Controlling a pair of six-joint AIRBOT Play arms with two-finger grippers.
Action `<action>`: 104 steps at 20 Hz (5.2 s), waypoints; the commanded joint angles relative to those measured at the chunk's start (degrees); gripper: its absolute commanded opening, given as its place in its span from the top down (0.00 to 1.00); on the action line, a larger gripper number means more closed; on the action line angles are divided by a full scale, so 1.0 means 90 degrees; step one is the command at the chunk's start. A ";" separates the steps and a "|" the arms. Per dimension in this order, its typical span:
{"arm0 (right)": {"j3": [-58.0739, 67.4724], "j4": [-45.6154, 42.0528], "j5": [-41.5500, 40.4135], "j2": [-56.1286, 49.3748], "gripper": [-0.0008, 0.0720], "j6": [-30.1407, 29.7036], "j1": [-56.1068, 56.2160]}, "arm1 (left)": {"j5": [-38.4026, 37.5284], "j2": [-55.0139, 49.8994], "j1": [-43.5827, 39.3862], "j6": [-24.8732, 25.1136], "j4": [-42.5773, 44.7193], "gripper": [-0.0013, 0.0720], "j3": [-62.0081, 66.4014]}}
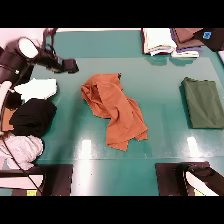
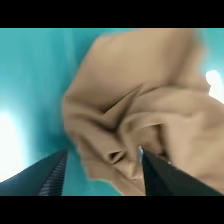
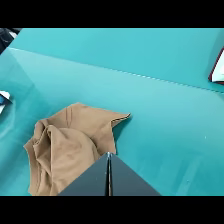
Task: Fold the shirts.
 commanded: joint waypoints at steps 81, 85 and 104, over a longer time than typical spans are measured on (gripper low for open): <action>0.0141 0.0104 0.1690 -0.3823 0.47 -0.0738 -0.1290 | -0.1591 0.0695 0.1530 0.1035 -0.0760 0.16 -0.0877; -0.1205 0.0707 0.1685 -0.2815 0.52 -0.0964 -0.1377 | -0.1287 0.1984 0.1984 0.1086 -0.0597 0.16 -0.3160; -0.2771 0.1387 0.1484 -0.1277 0.58 -0.1042 -0.1440 | 0.0036 0.2839 0.1404 0.1088 -0.1938 0.77 -0.6329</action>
